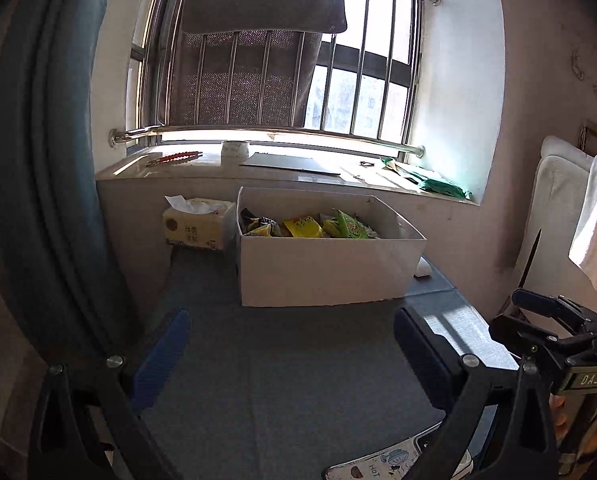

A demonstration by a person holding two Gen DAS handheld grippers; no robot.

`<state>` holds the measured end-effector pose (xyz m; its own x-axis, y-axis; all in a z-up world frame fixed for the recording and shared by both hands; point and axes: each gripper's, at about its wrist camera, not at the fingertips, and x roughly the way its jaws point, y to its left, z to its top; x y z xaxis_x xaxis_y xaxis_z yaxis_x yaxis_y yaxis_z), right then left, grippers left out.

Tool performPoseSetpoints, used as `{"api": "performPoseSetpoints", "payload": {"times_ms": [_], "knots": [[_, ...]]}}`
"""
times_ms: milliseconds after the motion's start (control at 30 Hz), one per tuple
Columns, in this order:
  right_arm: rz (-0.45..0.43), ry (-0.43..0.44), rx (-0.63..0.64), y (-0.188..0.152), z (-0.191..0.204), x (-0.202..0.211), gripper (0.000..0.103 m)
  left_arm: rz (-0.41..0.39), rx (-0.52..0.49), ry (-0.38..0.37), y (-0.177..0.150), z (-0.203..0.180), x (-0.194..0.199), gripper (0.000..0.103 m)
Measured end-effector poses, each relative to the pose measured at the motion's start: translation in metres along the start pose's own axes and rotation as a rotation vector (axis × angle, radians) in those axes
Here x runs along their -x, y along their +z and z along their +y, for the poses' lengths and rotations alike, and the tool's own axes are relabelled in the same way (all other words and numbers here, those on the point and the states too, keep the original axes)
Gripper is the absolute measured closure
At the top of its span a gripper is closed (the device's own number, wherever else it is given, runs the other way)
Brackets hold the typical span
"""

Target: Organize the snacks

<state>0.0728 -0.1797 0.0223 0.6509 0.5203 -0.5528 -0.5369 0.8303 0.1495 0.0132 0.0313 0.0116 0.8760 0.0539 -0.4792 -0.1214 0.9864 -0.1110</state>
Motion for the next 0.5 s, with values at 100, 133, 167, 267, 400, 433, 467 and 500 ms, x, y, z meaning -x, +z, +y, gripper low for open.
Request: {"api": "performPoseSetpoints", "payload": {"times_ms": [100,133,167,267,400,433,467,500], "knots": [[-0.012,-0.003,0.019,0.001,0.003,0.002,0.000,0.001,-0.020,-0.015,0.001,-0.007,0.000,0.000],[-0.014,0.002,0.021,0.001,0.004,0.003,0.000,0.010,-0.018,-0.023,0.002,-0.008,-0.002,0.000],[-0.012,0.004,0.022,0.000,0.004,0.003,0.000,0.016,-0.013,-0.026,0.001,-0.008,-0.004,0.000],[0.001,-0.008,0.026,-0.003,0.004,0.000,0.000,0.035,-0.018,-0.036,0.000,-0.011,-0.009,0.000],[0.007,-0.015,0.031,-0.005,0.004,0.000,0.000,0.047,-0.031,-0.037,-0.001,-0.014,-0.011,0.000],[0.009,-0.016,0.030,-0.005,0.003,-0.001,0.000,0.048,-0.034,-0.039,-0.001,-0.016,-0.011,0.000],[0.009,-0.013,0.029,-0.006,0.003,0.000,0.000,0.047,-0.039,-0.039,-0.001,-0.017,-0.011,0.000],[0.008,-0.011,0.028,-0.006,0.003,0.000,0.000,0.046,-0.044,-0.038,-0.001,-0.017,-0.011,0.000]]}}
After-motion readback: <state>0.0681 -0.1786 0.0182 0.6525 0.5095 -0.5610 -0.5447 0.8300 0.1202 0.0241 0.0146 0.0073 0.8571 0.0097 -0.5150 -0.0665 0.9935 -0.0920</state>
